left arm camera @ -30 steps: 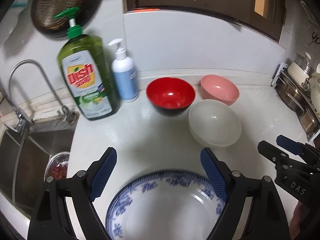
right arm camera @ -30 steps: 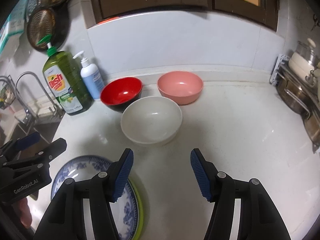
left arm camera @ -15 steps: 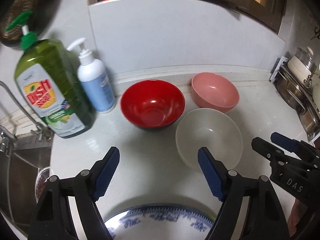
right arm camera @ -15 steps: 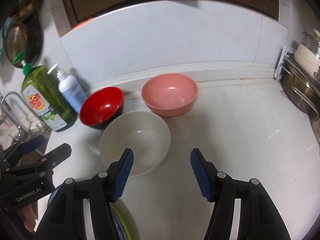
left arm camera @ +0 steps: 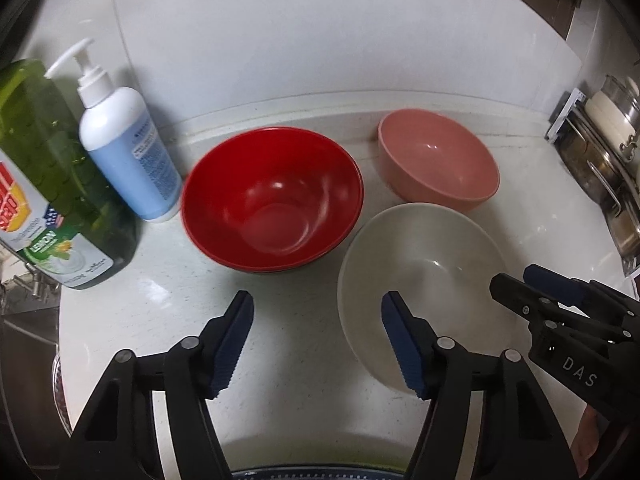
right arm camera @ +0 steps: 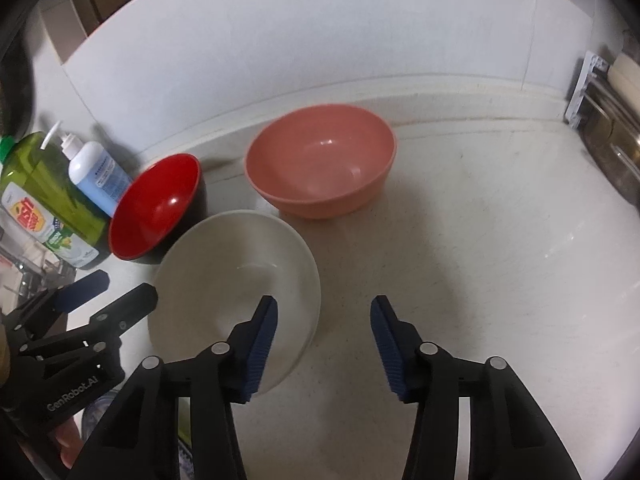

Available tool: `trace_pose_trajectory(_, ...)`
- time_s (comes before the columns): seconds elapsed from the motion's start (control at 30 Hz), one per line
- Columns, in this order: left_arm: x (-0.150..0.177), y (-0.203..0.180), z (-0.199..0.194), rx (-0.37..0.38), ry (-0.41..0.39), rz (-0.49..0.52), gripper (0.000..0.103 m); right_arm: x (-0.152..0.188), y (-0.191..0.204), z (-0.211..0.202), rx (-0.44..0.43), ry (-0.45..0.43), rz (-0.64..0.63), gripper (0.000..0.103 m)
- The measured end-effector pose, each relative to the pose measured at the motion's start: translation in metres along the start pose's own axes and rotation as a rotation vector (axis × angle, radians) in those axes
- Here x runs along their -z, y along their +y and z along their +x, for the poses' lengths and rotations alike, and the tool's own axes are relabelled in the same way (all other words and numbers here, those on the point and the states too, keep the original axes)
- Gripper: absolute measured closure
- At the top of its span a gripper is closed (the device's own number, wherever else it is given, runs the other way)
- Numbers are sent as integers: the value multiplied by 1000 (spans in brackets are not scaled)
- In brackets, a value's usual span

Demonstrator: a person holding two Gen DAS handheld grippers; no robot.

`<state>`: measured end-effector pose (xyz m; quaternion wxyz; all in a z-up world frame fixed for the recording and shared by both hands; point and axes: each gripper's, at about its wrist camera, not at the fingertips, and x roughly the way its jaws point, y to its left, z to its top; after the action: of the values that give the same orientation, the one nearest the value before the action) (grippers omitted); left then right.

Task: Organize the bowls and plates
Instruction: 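Move both tools to the rim of the cream bowl, then close both tools together on the cream bowl's rim, then lift the cream bowl with both tools and carry it away from the other bowls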

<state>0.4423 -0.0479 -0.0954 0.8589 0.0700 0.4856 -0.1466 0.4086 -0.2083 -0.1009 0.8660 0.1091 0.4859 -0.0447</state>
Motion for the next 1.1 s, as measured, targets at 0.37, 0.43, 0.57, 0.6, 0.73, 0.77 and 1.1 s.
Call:
trace_pose_trajectory(0.37, -1, -6, 25, 37, 60, -14, 75, 0, -2, 16, -12, 48, 23, 77)
trace_pose_trajectory(0.43, -2, -6, 27, 51, 63, -22, 82, 0, -3, 18, -19, 55, 33, 80)
trace_pose_trajectory(0.57, -3, -5, 30, 88, 70, -42, 94, -2, 0, 19, -35, 63, 33, 89)
trace_pose_trajectory(0.6, -4, -6, 31, 91, 70, -46, 95, -3, 1, 19, -34, 62, 32, 89)
trace_pose_trajectory(0.73, -6, -6, 28, 100, 65, -53, 96, -5, 3, 19, -33, 63, 28, 93)
trace_pose_trajectory(0.77, -6, -7, 27, 100, 62, -55, 96, -5, 3, 19, -32, 62, 30, 93)
trace_pose_trajectory(1.1, 0, -18, -11, 120, 33, -53, 96, -5, -5, -13, -22, 30, 51, 93)
